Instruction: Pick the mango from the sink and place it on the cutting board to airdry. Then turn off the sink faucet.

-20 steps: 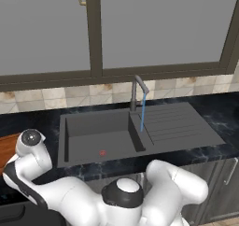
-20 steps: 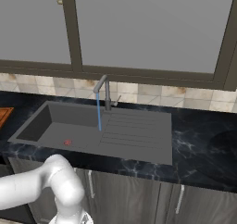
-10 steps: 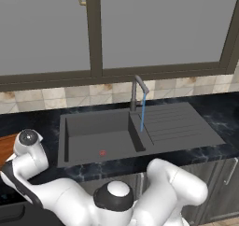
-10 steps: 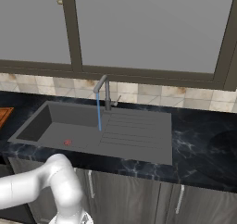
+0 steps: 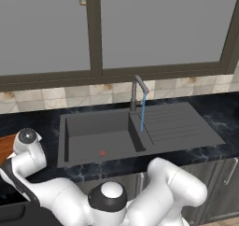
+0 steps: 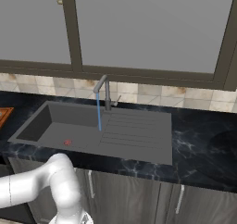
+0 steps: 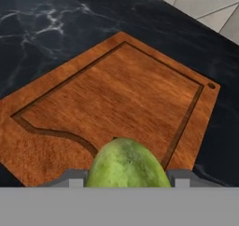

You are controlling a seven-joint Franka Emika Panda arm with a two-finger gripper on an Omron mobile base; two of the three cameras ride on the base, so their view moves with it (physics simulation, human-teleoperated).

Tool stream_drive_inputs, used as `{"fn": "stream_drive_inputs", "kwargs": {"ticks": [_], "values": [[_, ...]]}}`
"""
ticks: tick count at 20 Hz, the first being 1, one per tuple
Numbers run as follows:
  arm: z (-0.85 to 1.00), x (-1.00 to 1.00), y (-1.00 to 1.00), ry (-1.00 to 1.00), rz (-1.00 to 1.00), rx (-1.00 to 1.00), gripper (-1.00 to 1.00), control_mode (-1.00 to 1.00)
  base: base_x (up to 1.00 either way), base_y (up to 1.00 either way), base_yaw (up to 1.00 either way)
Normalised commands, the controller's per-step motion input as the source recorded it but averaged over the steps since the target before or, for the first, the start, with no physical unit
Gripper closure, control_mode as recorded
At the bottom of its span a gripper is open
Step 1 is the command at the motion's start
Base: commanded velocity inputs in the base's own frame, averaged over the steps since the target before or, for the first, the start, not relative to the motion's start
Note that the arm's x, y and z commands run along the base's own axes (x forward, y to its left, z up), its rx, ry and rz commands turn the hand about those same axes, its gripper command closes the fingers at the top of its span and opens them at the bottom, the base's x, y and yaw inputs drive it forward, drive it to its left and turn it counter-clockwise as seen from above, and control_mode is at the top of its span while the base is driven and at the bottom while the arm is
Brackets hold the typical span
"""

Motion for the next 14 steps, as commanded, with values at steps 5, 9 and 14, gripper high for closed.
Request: {"fn": "stream_drive_inputs", "kwargs": {"ticks": [5,9,14], "values": [[-0.18,0.08,0.12,0.00,0.00,0.00,1.00,-1.00,0.00,0.00,0.00],[-0.13,0.12,0.05,0.00,0.00,0.00,1.00,-1.00,0.00,0.00,0.00],[-0.13,0.17,0.07,0.00,0.00,0.00,1.00,-1.00,0.00,0.00,0.00]]}}
